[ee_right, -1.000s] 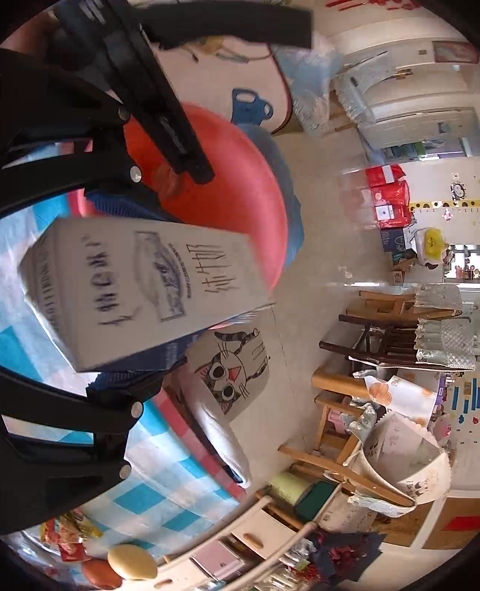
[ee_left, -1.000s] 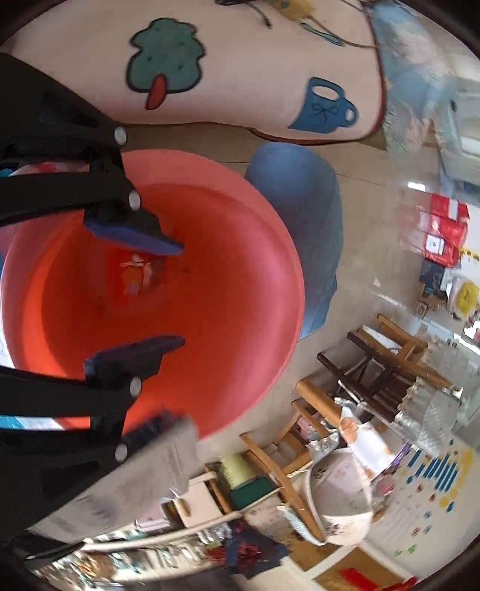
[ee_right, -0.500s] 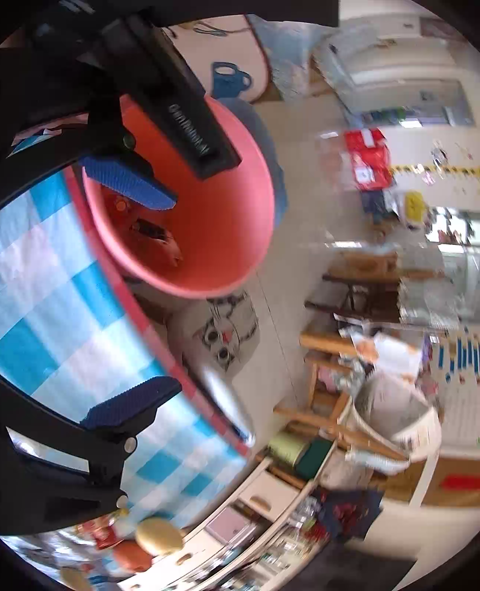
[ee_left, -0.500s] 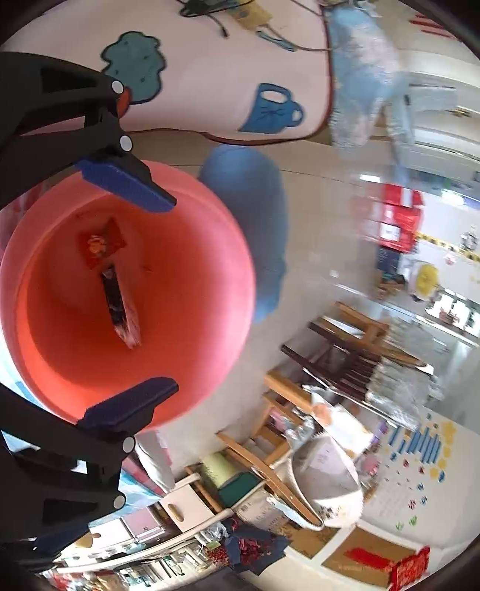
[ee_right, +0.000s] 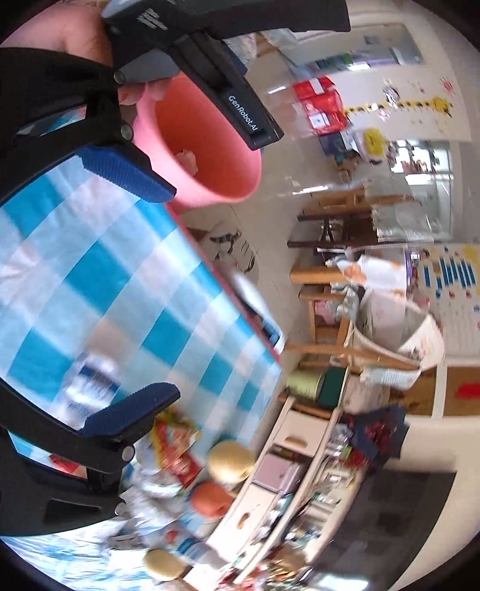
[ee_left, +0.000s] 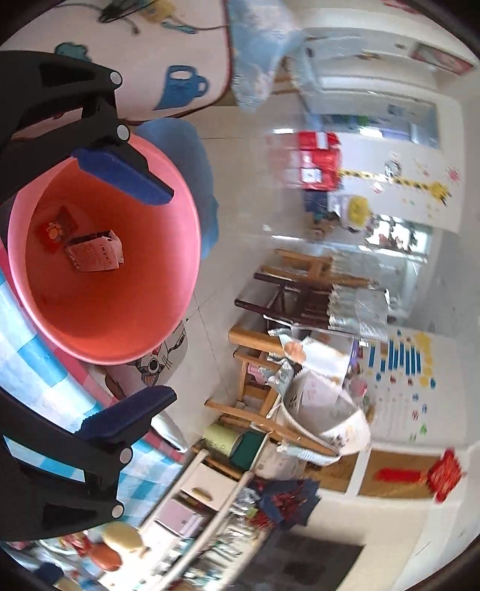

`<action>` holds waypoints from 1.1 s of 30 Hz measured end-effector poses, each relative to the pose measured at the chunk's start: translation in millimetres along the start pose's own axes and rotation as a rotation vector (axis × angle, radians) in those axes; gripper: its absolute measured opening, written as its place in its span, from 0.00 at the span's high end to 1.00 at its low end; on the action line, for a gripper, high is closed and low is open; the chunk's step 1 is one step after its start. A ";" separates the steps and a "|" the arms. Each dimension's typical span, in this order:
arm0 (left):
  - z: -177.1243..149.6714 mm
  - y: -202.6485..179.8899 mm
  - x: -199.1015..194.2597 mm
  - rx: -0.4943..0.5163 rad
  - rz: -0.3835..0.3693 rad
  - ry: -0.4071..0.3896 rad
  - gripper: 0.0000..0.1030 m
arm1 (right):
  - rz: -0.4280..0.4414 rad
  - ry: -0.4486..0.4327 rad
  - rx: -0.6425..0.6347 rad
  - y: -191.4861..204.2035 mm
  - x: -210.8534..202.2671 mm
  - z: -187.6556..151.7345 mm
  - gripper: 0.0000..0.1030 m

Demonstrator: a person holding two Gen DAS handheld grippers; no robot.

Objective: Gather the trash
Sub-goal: 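Bring both open tools back over the table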

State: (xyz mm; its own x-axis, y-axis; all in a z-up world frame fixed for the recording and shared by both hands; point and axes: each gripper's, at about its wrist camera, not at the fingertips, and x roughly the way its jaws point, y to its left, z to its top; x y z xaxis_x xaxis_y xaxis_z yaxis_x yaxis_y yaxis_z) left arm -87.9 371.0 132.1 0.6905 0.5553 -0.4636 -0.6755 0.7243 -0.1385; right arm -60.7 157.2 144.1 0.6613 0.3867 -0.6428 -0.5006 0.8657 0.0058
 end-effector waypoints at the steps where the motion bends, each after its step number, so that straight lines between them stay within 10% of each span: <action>1: -1.2 -4.0 -2.6 0.015 -0.006 -0.004 0.06 | -0.010 -0.002 0.005 -4.8 -3.5 -3.2 0.04; 17: -27.6 -73.9 -47.8 0.258 -0.207 -0.077 0.06 | -0.089 -0.044 0.128 -96.0 -57.8 -53.0 0.04; 33: -61.3 -131.7 -49.3 0.428 -0.310 0.067 0.06 | -0.115 -0.063 0.250 -174.2 -77.8 -81.3 0.04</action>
State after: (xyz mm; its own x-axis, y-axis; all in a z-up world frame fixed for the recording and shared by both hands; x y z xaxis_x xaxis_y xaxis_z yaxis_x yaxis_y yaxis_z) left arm -48.8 223.1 119.6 0.8135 0.2711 -0.5145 -0.2663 0.9601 0.0848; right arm -70.3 -49.5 130.8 0.7433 0.2935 -0.6011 -0.2717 0.9536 0.1296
